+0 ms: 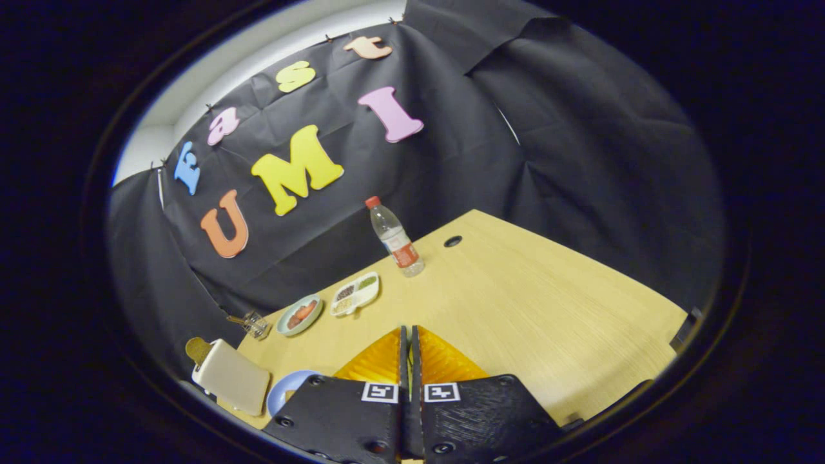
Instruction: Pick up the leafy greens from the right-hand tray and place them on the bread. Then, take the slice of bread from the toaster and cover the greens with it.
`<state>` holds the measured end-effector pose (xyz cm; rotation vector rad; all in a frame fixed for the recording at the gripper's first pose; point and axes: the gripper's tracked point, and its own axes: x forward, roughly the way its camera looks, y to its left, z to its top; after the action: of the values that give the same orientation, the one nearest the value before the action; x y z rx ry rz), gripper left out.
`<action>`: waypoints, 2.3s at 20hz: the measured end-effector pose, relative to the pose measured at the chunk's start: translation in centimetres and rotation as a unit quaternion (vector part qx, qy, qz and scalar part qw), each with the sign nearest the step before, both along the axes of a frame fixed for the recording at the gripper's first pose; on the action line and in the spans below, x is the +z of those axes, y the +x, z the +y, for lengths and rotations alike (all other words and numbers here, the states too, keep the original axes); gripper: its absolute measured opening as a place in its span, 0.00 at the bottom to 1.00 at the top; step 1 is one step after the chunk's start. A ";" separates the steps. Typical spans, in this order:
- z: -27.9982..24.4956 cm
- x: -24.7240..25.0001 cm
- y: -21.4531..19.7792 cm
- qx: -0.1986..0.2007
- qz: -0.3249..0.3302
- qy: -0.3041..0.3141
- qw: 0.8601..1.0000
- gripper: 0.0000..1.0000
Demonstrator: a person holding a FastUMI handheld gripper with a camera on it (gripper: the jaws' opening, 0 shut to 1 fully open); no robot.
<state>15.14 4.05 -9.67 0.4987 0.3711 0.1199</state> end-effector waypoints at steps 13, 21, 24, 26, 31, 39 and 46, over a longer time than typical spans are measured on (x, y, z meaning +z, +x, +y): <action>15.3 8.0 -4.5 0.089 -0.072 0.002 0.993 0.00; 26.6 5.8 -5.5 0.135 -0.071 0.007 0.988 0.00; 29.3 4.0 -5.9 0.139 -0.061 0.019 0.988 0.00; 30.8 3.1 -6.5 0.142 -0.049 0.041 0.988 0.00; 30.7 0.5 -5.8 0.124 -0.027 0.060 0.990 0.00; 25.9 -3.8 -4.1 0.080 0.008 0.017 0.997 0.00; 23.4 -7.1 -4.1 0.075 0.037 -0.031 0.996 0.11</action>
<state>11.00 27.48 -16.73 0.4145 0.4836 0.2352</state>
